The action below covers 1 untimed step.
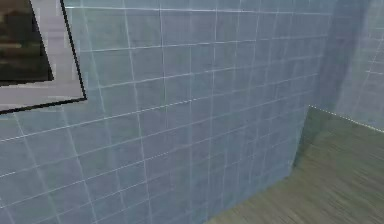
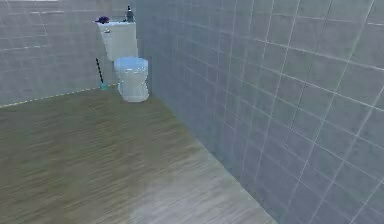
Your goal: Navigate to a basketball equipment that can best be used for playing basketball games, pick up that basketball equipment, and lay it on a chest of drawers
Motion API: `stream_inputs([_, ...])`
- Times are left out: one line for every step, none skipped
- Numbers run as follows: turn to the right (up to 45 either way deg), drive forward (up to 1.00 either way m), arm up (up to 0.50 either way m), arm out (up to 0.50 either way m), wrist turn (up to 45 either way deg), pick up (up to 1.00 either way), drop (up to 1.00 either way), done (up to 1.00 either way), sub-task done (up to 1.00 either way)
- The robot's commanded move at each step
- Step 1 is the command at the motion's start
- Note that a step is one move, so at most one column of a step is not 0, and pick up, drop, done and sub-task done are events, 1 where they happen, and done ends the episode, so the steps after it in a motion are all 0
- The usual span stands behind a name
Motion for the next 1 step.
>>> stream_inputs([-45.0, 0.00, 0.00, 0.00, 0.0, 0.00, 0.00, 0.00, 0.00])
